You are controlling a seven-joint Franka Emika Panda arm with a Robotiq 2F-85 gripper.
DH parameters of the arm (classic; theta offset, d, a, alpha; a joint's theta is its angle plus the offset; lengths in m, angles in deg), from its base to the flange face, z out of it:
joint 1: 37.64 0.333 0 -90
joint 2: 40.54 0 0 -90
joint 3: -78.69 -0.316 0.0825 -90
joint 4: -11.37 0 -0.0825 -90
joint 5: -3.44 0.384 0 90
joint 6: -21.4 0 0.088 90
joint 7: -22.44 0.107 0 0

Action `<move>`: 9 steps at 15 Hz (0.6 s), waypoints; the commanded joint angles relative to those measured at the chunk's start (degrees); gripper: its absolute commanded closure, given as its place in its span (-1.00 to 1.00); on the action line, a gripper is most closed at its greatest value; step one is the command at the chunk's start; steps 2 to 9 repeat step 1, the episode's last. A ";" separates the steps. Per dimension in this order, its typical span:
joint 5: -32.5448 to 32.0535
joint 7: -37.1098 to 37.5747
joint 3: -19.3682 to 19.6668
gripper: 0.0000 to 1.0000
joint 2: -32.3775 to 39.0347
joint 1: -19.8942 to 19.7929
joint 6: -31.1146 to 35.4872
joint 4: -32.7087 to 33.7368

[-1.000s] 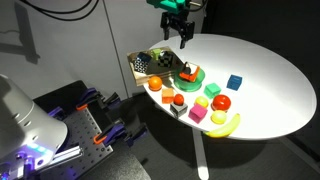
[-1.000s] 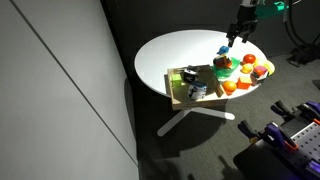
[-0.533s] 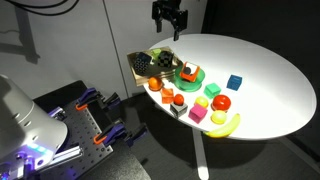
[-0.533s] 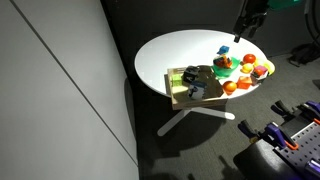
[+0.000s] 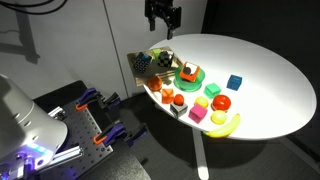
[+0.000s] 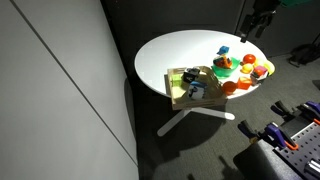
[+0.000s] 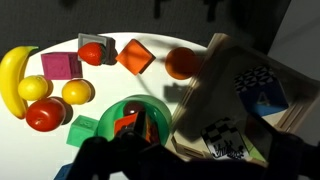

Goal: Pick up the square plush toy from the table and put it in the green bowl

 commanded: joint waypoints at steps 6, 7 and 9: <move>-0.06 0.06 0.33 -1.00 -0.01 0.35 -0.13 0.05; -0.06 0.06 0.33 -1.00 -0.01 0.35 -0.13 0.05; -0.06 0.06 0.33 -1.00 -0.01 0.35 -0.13 0.05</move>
